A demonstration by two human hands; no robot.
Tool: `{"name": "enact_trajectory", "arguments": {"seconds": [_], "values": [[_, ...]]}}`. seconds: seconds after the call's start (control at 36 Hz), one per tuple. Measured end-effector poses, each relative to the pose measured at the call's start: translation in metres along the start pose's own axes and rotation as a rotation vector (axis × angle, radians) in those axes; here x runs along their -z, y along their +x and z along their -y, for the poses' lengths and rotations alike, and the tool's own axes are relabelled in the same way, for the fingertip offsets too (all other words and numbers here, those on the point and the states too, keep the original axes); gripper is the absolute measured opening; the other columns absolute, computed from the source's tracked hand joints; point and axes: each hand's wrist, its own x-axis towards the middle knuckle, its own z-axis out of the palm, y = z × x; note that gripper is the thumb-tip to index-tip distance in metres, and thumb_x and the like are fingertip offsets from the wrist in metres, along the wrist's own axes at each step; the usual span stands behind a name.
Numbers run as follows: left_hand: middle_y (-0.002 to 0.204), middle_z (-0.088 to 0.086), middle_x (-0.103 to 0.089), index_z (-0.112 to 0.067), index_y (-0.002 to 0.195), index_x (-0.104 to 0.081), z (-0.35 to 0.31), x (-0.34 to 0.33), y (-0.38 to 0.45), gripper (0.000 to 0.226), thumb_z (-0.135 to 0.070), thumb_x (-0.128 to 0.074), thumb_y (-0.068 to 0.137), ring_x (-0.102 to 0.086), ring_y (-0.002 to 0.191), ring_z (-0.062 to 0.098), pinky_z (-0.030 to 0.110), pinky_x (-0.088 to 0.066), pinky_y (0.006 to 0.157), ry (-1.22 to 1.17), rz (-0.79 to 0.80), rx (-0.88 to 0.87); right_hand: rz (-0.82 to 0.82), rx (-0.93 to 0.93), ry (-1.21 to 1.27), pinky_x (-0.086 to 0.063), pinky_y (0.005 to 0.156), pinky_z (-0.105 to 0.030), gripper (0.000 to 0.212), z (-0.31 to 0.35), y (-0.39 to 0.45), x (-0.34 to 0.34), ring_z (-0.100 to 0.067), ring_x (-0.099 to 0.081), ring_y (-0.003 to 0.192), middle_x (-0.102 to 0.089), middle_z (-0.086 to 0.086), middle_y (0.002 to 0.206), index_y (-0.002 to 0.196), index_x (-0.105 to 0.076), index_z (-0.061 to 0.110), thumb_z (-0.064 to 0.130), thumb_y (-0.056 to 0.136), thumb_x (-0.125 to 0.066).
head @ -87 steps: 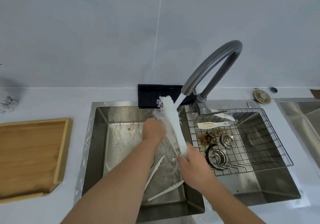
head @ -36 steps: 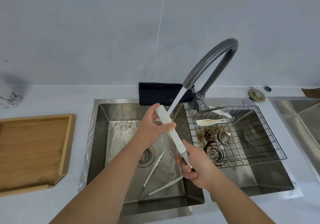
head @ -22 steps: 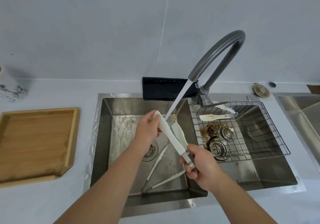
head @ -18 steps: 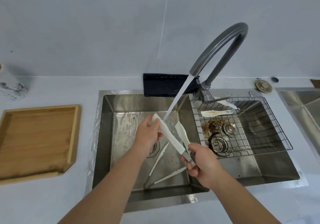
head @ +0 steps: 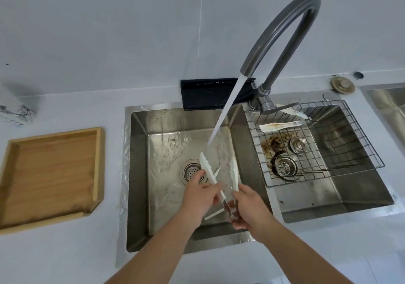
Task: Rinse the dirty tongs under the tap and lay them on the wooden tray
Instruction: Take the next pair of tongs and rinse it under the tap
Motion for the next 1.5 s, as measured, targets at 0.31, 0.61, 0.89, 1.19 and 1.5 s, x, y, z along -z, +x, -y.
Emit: {"name": "enact_trajectory", "arguments": {"seconds": [0.31, 0.61, 0.89, 1.19, 1.5], "values": [[0.105, 0.009, -0.075, -0.027, 0.152, -0.04, 0.007, 0.016, 0.016, 0.074, 0.004, -0.064, 0.089, -0.075, 0.082, 0.028, 0.042, -0.063, 0.075, 0.237, 0.084, 0.061, 0.013, -0.054, 0.109, -0.058, 0.06, -0.029, 0.016, -0.013, 0.019, 0.01, -0.029, -0.077, 0.085, -0.078, -0.013, 0.095, 0.107, -0.073, 0.012, 0.019, 0.098, -0.061], [0.112, 0.003, -0.074, -0.028, 0.15, -0.042, 0.029, 0.023, 0.04, 0.072, 0.001, -0.067, 0.09, -0.075, 0.091, 0.02, 0.041, -0.061, 0.086, 0.407, 0.077, 0.062, 0.01, -0.182, 0.208, -0.057, 0.08, -0.035, 0.011, -0.013, 0.055, 0.011, -0.026, -0.069, 0.091, -0.069, -0.015, 0.098, 0.09, -0.059, 0.013, 0.016, 0.1, -0.057], [0.096, -0.003, -0.069, -0.041, 0.142, -0.052, 0.053, 0.025, 0.071, 0.067, -0.007, -0.069, 0.086, -0.069, 0.083, 0.015, 0.024, -0.058, 0.068, 0.686, 0.057, 0.0, 0.059, -0.292, 0.152, -0.055, 0.092, -0.039, 0.009, -0.025, 0.086, 0.014, -0.027, -0.064, 0.106, -0.066, -0.013, 0.107, 0.105, -0.056, 0.011, 0.019, 0.101, -0.058], [0.113, 0.003, -0.071, -0.03, 0.138, -0.06, 0.074, 0.021, 0.081, 0.053, -0.007, -0.064, 0.091, -0.066, 0.096, 0.021, 0.027, -0.052, 0.089, 0.905, 0.076, -0.165, 0.019, -0.324, -0.341, -0.045, 0.06, -0.029, 0.011, -0.041, 0.097, 0.028, -0.021, -0.054, 0.064, -0.056, -0.008, 0.073, 0.088, -0.065, 0.014, 0.02, 0.087, -0.055], [0.113, -0.003, -0.073, -0.044, 0.134, -0.058, 0.085, 0.013, 0.095, 0.054, -0.014, -0.063, 0.09, -0.068, 0.099, 0.02, 0.034, -0.057, 0.09, 1.006, 0.093, -0.229, 0.035, -0.442, -0.236, -0.057, 0.089, -0.034, 0.01, -0.033, 0.103, 0.029, -0.035, -0.067, 0.11, -0.065, -0.022, 0.124, 0.103, -0.059, 0.008, 0.015, 0.098, -0.053]]}}
